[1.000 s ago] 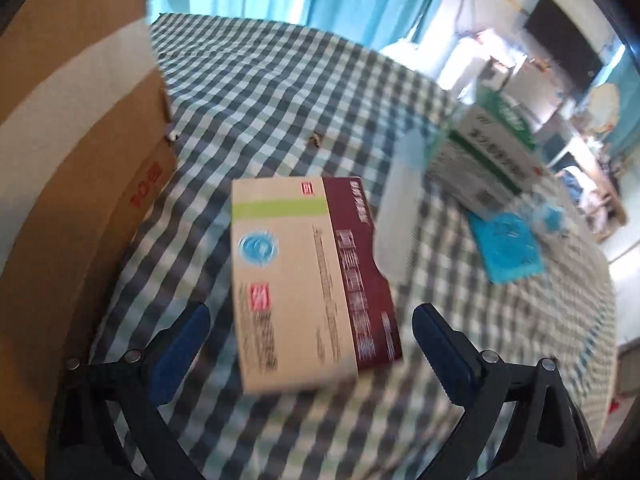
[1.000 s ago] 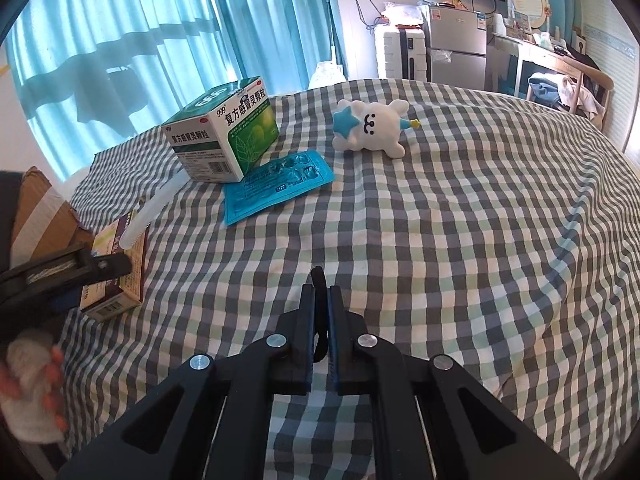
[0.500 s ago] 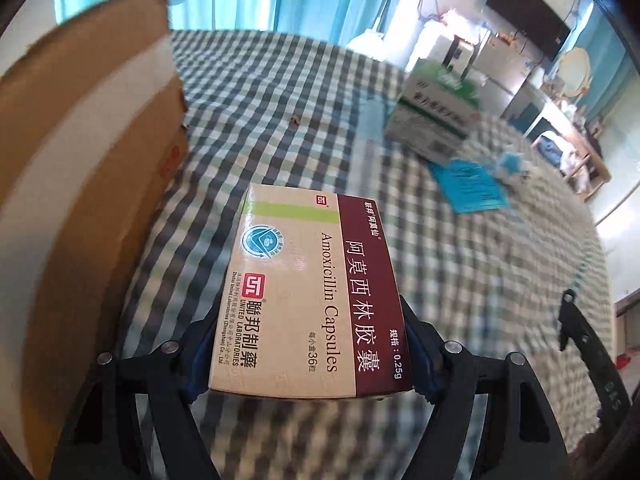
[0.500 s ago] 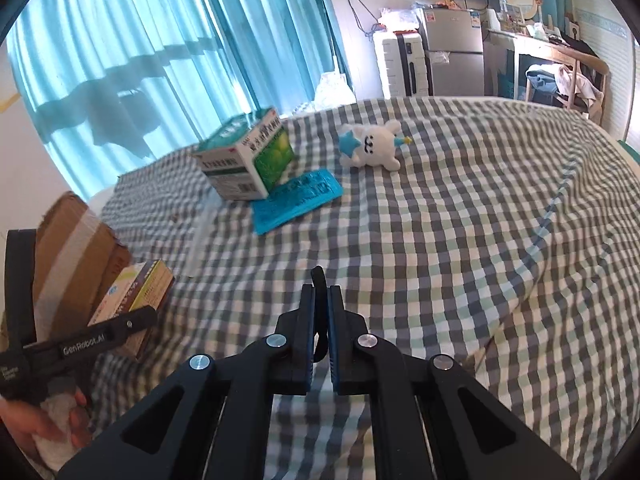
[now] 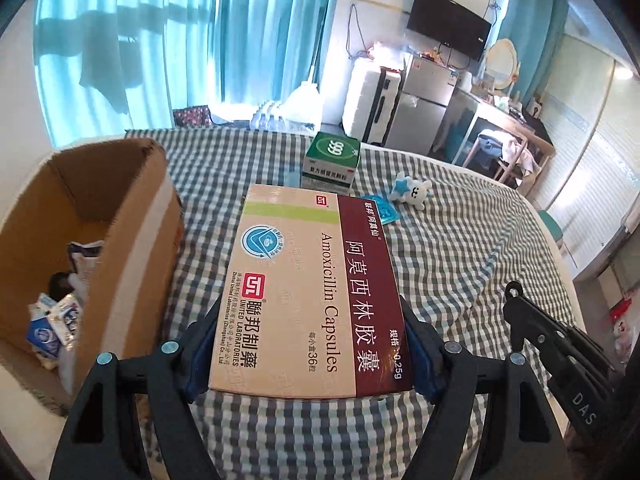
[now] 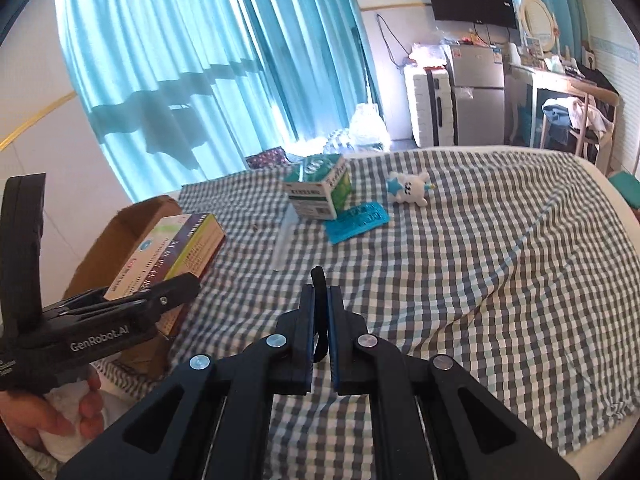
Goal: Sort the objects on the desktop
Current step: 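Carry the capsules box and hair tie with both tools over the cardboard box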
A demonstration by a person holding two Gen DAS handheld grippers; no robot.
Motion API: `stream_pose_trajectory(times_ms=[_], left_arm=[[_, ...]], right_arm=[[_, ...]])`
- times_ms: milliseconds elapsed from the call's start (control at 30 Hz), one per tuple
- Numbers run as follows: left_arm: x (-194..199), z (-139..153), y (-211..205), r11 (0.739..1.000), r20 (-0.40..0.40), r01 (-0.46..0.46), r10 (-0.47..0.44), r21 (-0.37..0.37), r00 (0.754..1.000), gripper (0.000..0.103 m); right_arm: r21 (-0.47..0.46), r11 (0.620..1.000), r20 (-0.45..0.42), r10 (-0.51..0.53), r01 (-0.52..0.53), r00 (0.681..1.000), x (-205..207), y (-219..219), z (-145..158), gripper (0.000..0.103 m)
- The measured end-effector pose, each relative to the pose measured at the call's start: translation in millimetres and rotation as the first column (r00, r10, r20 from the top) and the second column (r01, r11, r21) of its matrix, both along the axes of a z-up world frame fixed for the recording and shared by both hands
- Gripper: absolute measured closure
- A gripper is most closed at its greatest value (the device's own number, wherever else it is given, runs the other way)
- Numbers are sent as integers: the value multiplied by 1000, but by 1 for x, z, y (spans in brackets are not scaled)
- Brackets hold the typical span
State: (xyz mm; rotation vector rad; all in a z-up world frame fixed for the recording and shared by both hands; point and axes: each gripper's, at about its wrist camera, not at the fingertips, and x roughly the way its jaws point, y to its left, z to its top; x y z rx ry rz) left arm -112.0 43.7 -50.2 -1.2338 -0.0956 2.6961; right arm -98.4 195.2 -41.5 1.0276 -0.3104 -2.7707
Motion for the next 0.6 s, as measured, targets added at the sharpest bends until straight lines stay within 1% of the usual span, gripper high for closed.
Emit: stream_pose_trajectory(times_ms=[100, 167, 333, 467, 600], left_arm=[[10, 18, -9, 1000, -36, -9, 8, -27, 999, 25], [20, 32, -18, 999, -74, -28, 26, -35, 997, 25], [35, 58, -50, 995, -132, -76, 67, -61, 989, 25], [36, 73, -85, 985, -162, -151, 136, -84, 977, 25], [28, 77, -131, 964, -171, -243, 222, -112, 960, 25]], right_arm=[[8, 1000, -31, 25, -24, 999, 13, -12, 18, 97], [19, 999, -56, 40, -39, 998, 19, -22, 29, 97], [-6, 993, -94, 121, -122, 988, 28, -57, 54, 97], [-12, 976, -128, 215, -218, 968, 24, -99, 74, 97], [-31, 951, -139, 300, -307, 944, 10, -143, 82, 97]])
